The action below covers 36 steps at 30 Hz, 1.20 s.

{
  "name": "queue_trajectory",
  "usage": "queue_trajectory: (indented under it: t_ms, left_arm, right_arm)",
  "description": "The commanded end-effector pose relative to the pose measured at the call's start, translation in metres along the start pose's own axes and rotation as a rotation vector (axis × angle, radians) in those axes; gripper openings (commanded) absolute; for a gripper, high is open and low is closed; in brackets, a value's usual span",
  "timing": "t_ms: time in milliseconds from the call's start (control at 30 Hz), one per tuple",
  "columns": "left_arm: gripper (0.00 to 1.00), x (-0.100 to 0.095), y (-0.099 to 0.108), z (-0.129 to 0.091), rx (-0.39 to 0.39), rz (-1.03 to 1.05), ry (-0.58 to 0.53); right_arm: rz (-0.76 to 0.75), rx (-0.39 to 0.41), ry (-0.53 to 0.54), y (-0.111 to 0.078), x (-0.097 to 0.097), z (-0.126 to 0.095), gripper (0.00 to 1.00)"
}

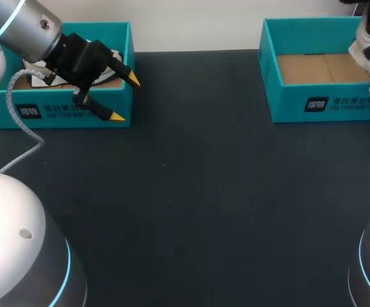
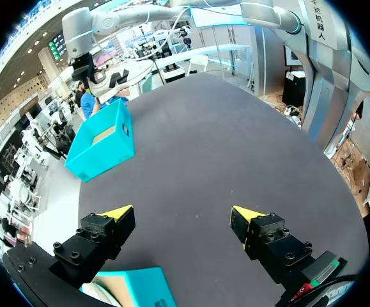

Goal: Take the shoe out of the shoebox, open the shoe tongue, remove and reinsert the insole, then place the shoe into the shoebox

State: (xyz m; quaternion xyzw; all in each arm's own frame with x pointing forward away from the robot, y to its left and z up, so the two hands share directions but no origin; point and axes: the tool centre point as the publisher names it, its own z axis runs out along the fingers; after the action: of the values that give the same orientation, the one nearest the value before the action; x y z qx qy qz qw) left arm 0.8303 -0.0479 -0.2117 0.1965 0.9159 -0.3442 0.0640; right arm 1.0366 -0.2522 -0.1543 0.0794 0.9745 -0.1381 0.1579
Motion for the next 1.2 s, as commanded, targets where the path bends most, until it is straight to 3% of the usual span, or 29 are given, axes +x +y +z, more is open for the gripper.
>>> queue_trajectory:
  t_ms: [33, 200, 367, 500, 600, 700, 867, 967, 1200]
  left_arm:
    - [1.0, 0.0, 0.0, 0.0, -0.002, 0.0, 0.0]
    - [1.0, 0.0, 0.0, 0.0, -0.002, 0.0, 0.0]
    - [1.0, 0.0, 0.0, 0.0, -0.002, 0.0, 0.0]
    - [1.0, 0.0, 0.0, 0.0, -0.002, 0.0, 0.0]
    - [1.0, 0.0, 0.0, 0.0, -0.002, 0.0, 0.0]
    - [1.0, 0.0, 0.0, 0.0, -0.002, 0.0, 0.0]
    - [1.0, 0.0, 0.0, 0.0, -0.002, 0.0, 0.0]
    - [1.0, 0.0, 0.0, 0.0, -0.002, 0.0, 0.0]
    - [1.0, 0.0, 0.0, 0.0, -0.002, 0.0, 0.0]
  right_arm:
    - [0.027, 0.0, 0.032, -0.019, -0.017, 0.015, 0.0]
    - [0.045, 0.043, 0.064, -0.037, -0.024, 0.033, 0.0]
    - [0.053, 0.047, 0.083, -0.042, -0.028, 0.043, 0.0]
    - [0.145, 0.05, 0.09, -0.048, -0.027, 0.048, 0.0]
    - [0.306, 0.053, 0.084, -0.053, -0.026, 0.047, 0.0]
    - [0.533, 0.13, 0.088, -0.057, -0.024, 0.047, 0.0]
    - [0.924, 0.125, 0.124, -0.06, -0.021, 0.044, 0.0]
    - [1.036, 0.112, 0.165, -0.058, -0.022, 0.046, 0.0]
    - [1.29, 0.201, 0.234, -0.065, -0.02, 0.053, 0.0]
